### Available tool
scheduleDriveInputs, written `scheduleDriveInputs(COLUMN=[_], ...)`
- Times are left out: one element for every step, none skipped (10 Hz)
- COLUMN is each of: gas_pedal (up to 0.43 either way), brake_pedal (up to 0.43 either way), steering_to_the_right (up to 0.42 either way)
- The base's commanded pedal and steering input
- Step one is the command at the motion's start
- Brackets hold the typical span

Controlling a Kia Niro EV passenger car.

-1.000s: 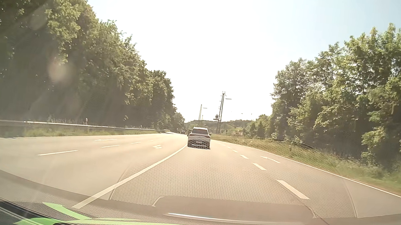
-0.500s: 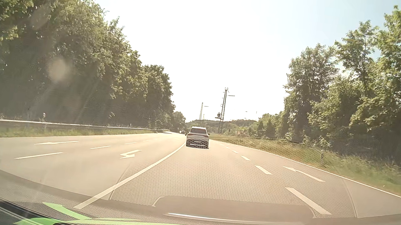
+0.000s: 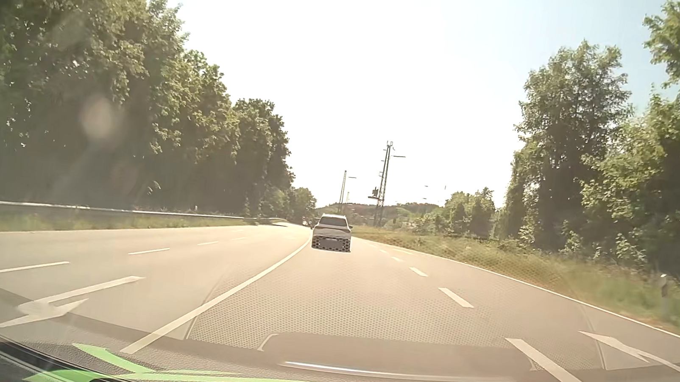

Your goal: Follow the waypoints while adhering to traffic rules and regulations

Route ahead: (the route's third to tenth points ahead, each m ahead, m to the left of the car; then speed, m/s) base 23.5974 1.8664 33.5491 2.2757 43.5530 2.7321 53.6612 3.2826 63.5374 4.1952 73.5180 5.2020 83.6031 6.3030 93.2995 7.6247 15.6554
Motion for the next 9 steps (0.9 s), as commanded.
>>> scheduleDriveInputs(gas_pedal=[0.240,0.240,0.209,0.157,0.138,0.138,0.138,0.138,0.150], brake_pedal=[0.000,0.000,0.000,0.000,0.000,0.000,0.000,0.000,0.000], steering_to_the_right=[-0.006,-0.007,-0.007,-0.007,-0.008,-0.010,-0.013,-0.014,-0.014])
